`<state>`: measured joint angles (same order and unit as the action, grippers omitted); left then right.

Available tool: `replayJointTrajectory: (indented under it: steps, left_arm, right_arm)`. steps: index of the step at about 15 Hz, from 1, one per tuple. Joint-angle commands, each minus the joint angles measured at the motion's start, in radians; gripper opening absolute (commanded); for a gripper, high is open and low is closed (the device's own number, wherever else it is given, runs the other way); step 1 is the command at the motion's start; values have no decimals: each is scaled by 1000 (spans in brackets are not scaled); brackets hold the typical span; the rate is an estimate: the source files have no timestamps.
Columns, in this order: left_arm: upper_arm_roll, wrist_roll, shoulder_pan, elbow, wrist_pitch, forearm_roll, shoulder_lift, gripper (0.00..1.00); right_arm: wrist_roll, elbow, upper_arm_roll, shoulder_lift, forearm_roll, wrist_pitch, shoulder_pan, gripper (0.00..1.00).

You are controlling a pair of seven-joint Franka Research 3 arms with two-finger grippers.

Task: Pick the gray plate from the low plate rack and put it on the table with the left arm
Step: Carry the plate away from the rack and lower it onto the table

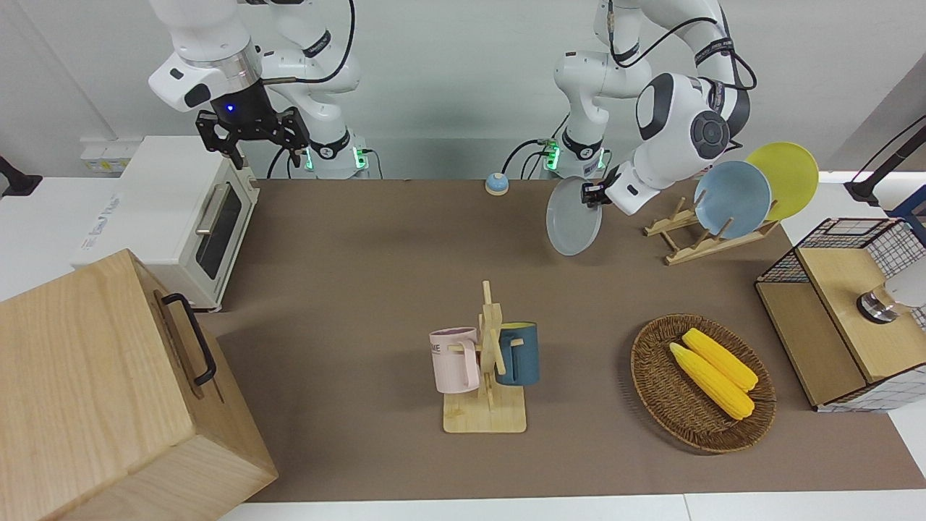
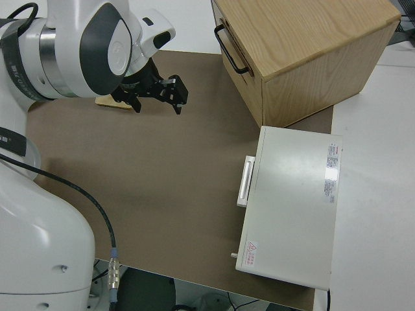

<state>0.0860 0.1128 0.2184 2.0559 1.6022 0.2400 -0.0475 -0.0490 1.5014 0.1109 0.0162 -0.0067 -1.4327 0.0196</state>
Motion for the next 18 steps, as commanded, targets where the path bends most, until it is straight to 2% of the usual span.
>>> replayJointTrajectory:
  steps: [1, 7, 11, 12, 13, 14, 15, 16, 18]
  left_arm:
    - [6, -34, 6, 41, 48, 16, -8, 0]
    - [8, -39, 6, 78, 117, 13, 12, 0]
    - [8, -38, 4, 81, 122, 9, 9, 0]
    - [8, -33, 4, 81, 122, 4, 8, 47]
    - [8, -30, 4, 79, 123, -1, 8, 141]
    - [8, -32, 1, 79, 127, -1, 8, 396]
    - [8, -32, 1, 79, 133, -2, 8, 416]
    - [9, -32, 1, 79, 133, -4, 8, 476]
    - [8, -24, 1, 79, 140, -33, 8, 645]
  right_arm:
    - [-9, -7, 18, 2, 19, 15, 25, 990]
    - [-9, -7, 18, 2, 19, 15, 25, 987]
    - [-9, -7, 18, 2, 19, 15, 25, 987]
    - [-9, -7, 18, 2, 19, 15, 25, 990]
    - [-9, -7, 18, 2, 19, 15, 25, 987]
    - [-9, -7, 18, 2, 19, 15, 25, 990]
    - [-9, -7, 18, 2, 19, 15, 25, 990]
    - [-9, -7, 18, 2, 19, 15, 25, 990]
    - [-9, -7, 18, 2, 19, 15, 25, 990]
